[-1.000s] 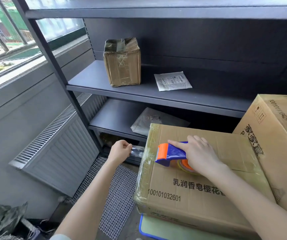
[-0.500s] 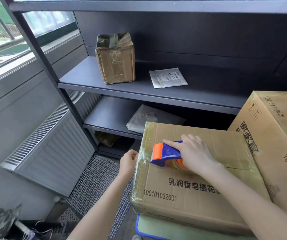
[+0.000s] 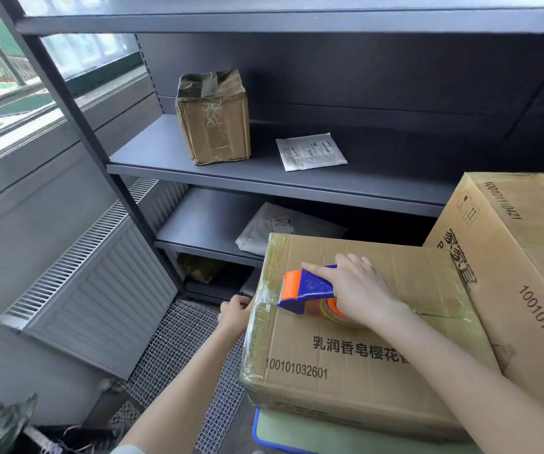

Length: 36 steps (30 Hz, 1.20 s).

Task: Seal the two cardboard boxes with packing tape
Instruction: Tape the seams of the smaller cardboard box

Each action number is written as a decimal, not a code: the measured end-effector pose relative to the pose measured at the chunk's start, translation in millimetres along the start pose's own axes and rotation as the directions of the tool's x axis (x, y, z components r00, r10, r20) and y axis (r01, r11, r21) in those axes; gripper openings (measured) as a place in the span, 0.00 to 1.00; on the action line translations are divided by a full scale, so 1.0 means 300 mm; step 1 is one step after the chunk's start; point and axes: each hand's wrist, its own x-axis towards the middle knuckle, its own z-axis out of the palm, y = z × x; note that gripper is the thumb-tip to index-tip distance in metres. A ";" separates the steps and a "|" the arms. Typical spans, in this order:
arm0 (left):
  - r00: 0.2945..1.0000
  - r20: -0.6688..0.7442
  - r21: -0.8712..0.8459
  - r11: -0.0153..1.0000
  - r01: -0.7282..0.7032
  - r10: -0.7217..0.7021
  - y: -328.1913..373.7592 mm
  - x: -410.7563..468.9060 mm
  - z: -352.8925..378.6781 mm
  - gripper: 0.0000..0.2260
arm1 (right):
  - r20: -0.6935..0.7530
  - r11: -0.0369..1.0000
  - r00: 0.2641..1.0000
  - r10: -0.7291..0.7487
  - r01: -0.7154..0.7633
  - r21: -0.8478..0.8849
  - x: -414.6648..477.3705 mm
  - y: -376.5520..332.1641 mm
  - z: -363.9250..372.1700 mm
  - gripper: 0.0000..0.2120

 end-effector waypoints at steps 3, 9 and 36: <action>0.987 -0.116 -0.050 0.992 -0.115 0.109 0.008 -0.022 -0.002 0.03 | -0.014 1.000 1.000 -0.009 0.009 -0.004 0.003 0.001 0.009 0.30; 0.973 -0.161 -0.153 0.970 -0.192 0.167 0.064 -0.068 -0.057 0.12 | -0.038 1.000 0.999 -0.010 0.009 -0.023 0.005 0.011 0.025 0.31; 0.943 -0.234 0.214 0.959 -0.185 0.235 0.054 -0.070 -0.144 0.21 | -0.016 0.997 0.997 -0.079 0.078 -0.021 0.062 -0.146 -0.027 0.28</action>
